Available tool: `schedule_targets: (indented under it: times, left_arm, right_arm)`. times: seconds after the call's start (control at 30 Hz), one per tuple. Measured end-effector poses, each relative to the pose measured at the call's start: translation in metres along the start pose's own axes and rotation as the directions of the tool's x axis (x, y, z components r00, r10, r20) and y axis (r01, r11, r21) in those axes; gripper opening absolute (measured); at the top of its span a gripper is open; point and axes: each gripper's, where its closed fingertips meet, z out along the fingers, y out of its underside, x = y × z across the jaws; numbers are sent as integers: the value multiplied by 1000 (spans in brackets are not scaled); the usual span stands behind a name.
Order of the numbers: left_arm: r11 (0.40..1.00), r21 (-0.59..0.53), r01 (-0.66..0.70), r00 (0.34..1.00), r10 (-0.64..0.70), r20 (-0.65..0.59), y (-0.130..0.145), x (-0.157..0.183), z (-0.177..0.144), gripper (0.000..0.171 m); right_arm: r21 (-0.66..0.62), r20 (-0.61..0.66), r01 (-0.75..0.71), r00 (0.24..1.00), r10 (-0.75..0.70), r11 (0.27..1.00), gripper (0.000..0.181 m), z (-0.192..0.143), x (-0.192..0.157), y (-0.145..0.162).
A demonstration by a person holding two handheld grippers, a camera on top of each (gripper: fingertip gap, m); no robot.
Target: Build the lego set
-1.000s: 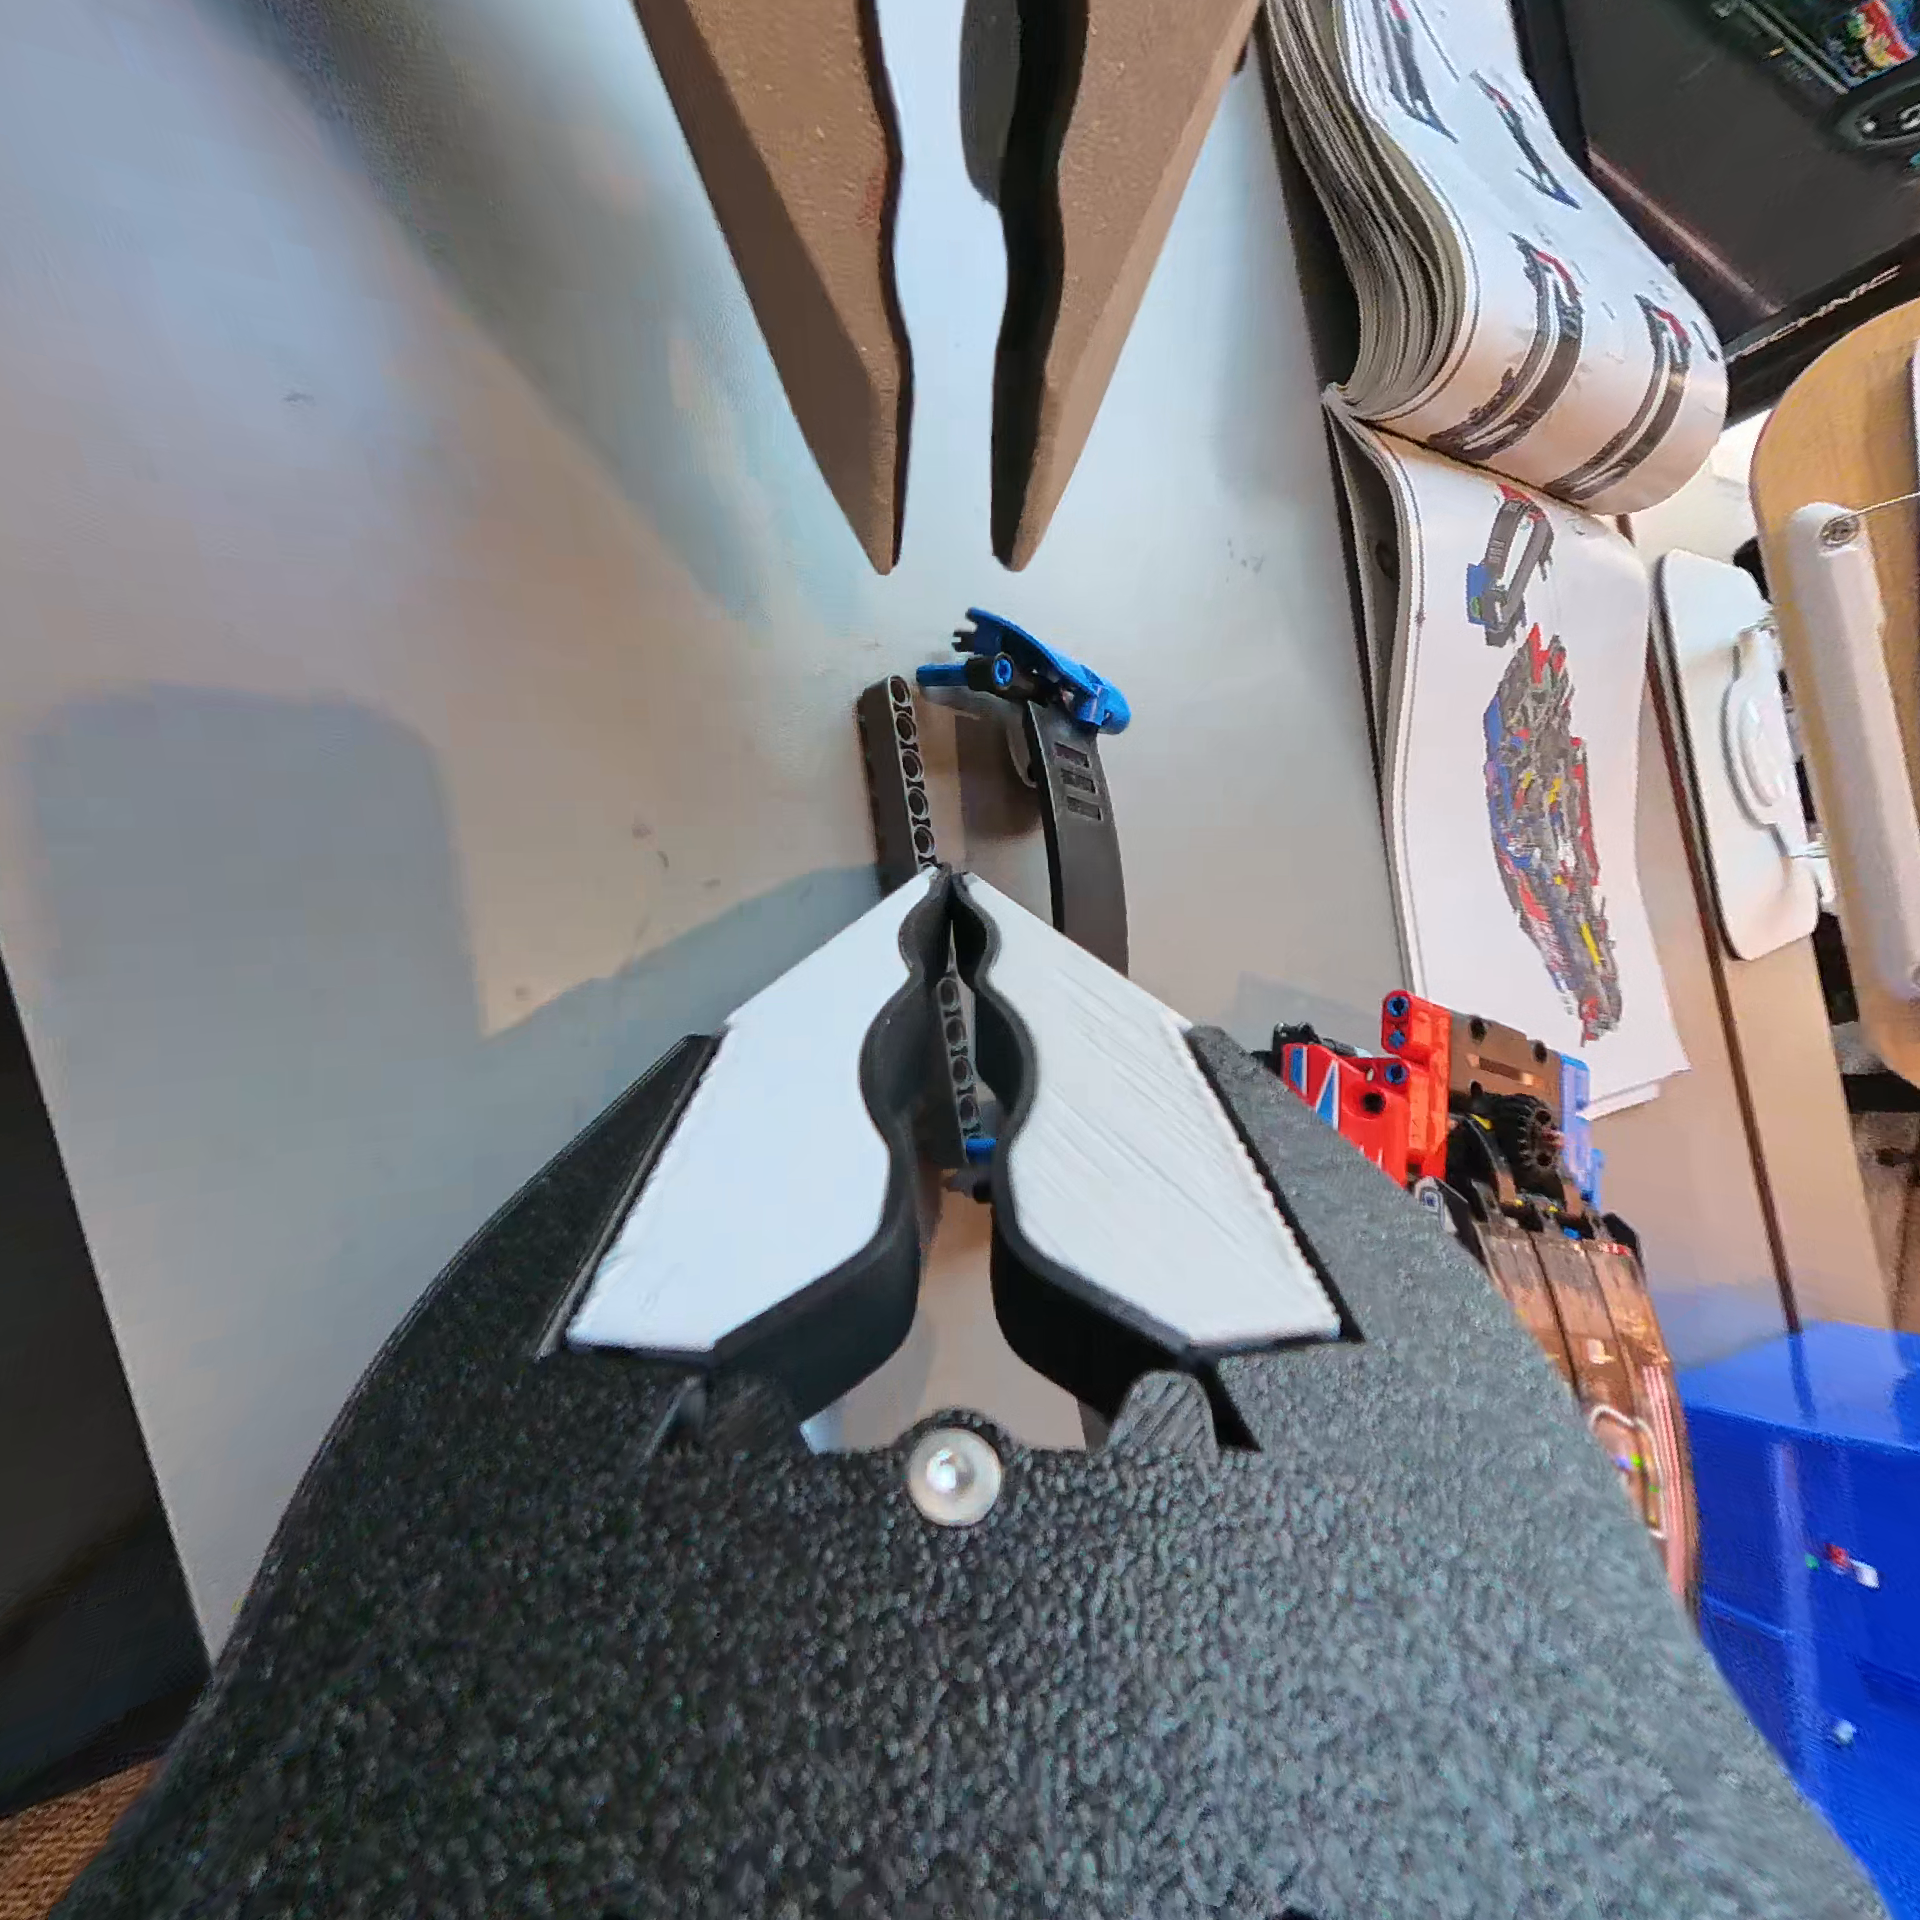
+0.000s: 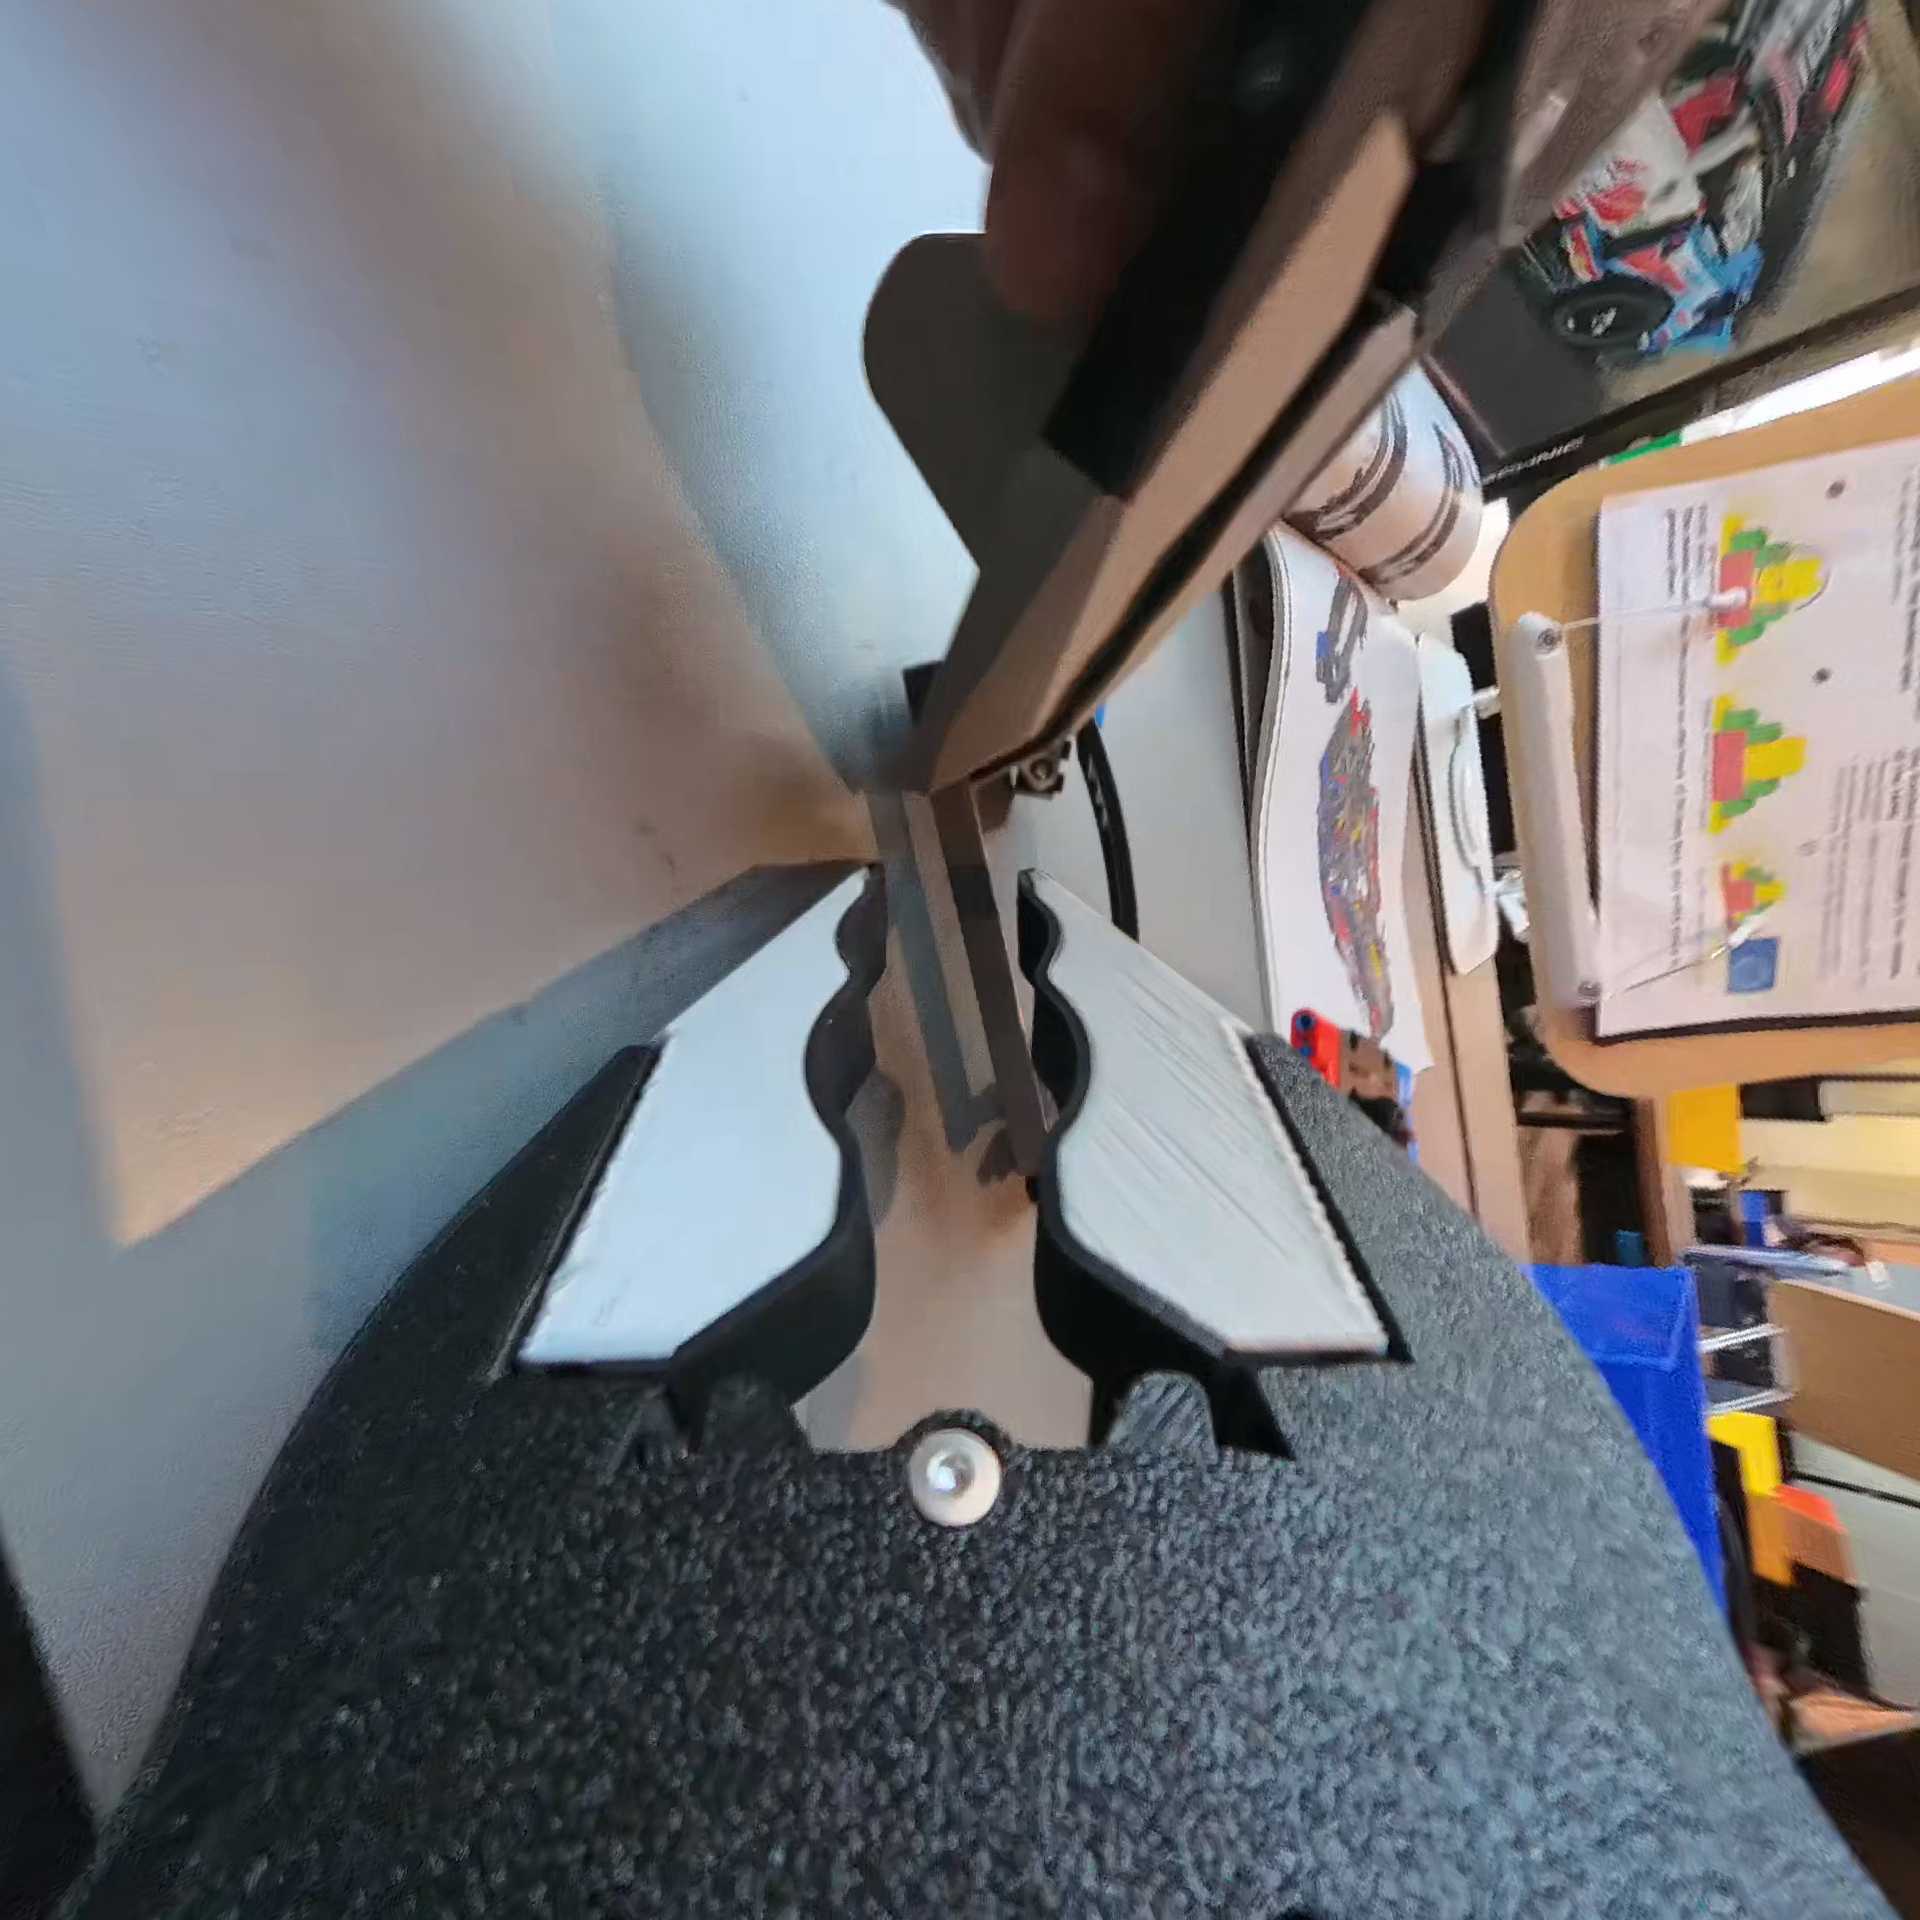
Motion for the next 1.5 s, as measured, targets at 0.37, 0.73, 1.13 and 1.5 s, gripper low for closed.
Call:
schedule_targets:
  times: [0.37, 0.73, 1.13, 1.5]
  left_arm:
    - [986, 100, -131, 990, 126, 56, -2, -15, -51, 21]
    - [904, 32, -427, 897, 419, 139, 18, -30, -30, 50]
    - [730, 132, -671, 742, 657, 137, 4, 8, -51, 6]
    - [642, 13, -767, 641, 767, -38, 7, 6, -32, 0]
  right_arm:
    - [52, 126, -61, 991, 54, 997, 8, 6, 12, -14]
    - [120, 427, -141, 901, 78, 983, 8, -1, 14, -12]
    - [214, 602, 12, 786, -141, 977, 8, -12, -6, -21]
    - [213, 566, 75, 804, -185, 974, 8, -7, -2, -19]
